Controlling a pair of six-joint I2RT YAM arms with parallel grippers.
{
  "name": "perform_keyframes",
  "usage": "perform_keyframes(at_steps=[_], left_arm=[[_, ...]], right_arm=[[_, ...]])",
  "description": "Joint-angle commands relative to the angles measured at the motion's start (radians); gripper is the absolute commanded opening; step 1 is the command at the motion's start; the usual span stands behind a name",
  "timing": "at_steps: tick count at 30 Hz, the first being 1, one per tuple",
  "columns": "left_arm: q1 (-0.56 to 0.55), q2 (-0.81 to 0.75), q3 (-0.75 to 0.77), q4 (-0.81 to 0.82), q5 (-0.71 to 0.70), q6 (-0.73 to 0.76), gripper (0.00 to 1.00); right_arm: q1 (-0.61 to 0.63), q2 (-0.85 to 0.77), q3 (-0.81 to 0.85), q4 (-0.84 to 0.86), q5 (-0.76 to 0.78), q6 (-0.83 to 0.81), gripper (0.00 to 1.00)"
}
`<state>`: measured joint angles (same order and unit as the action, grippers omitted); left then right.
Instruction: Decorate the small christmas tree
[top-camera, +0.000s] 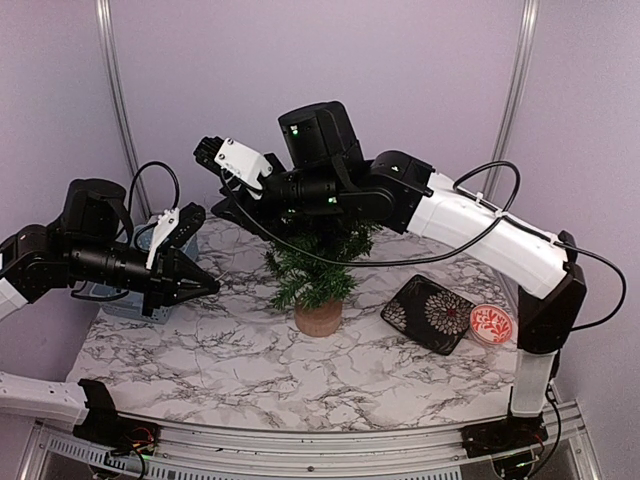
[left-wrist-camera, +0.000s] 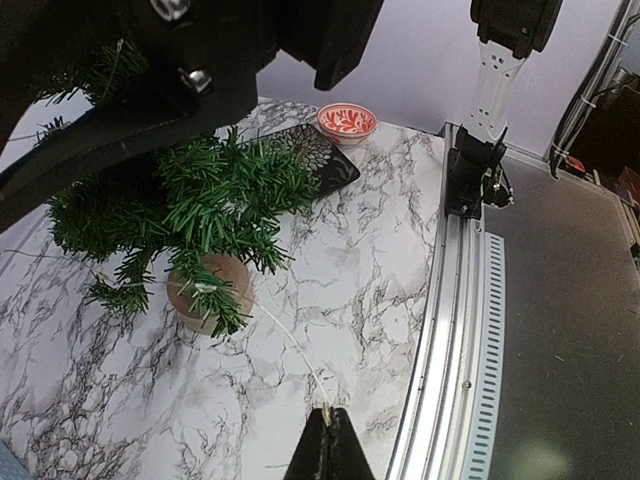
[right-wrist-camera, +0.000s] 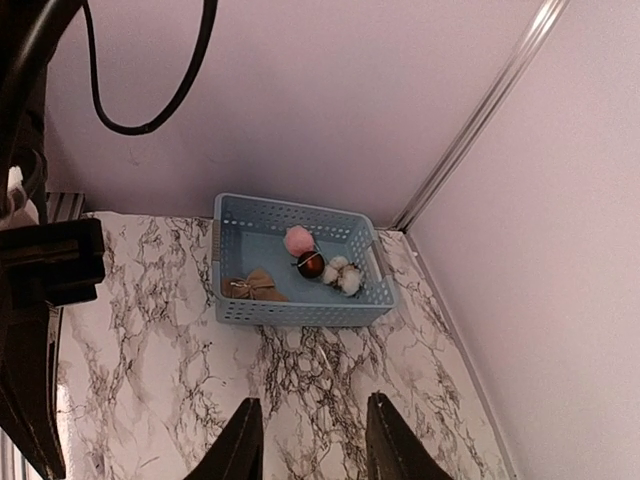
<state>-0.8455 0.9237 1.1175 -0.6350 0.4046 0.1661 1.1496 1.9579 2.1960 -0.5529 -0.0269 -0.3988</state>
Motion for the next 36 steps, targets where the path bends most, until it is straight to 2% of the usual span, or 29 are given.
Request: perform_keyframes(at_steps=[1,7,18,23,24,27,28,33,36], left_arm=[[-0.004,-0.026,0.031,-0.022,-0.016,0.013,0.00],[-0.004,-0.044,0.039,-0.022,-0.037,0.009,0.00],[-0.003,-0.078,0.062,-0.023,-0.147,-0.002,0.00],[-0.003,-0.079,0.069,-0.024,-0.135,0.016,0.00],[-0.003,-0.075,0.068,-0.024,-0.125,0.019,0.00],[-0.003,-0.063,0.070,-0.024,-0.094,0.024,0.00],[-0.003,-0.060,0.070,-0.024,-0.085,0.025,0.00],[-0.003,-0.040,0.076,-0.037,-0.067,0.041,0.00],[-0.003,-0.033,0.082,-0.043,-0.063,0.047,0.00]], right_arm=[[0.012,0.014,0.041,0.020,0.069,-0.003,0.27],[0.012,0.008,0.039,0.033,0.111,0.006,0.00],[0.012,-0.130,-0.111,0.091,0.142,0.046,0.00],[0.012,-0.205,-0.192,0.149,0.124,0.045,0.00],[0.012,-0.206,-0.184,0.147,0.122,0.045,0.01],[0.011,-0.190,-0.134,0.139,0.131,0.033,0.22],[0.012,-0.177,-0.109,0.133,0.139,0.026,0.26],[0.012,-0.071,0.030,0.076,0.148,0.002,0.36],[0.012,-0.037,0.053,0.069,0.135,0.014,0.44]])
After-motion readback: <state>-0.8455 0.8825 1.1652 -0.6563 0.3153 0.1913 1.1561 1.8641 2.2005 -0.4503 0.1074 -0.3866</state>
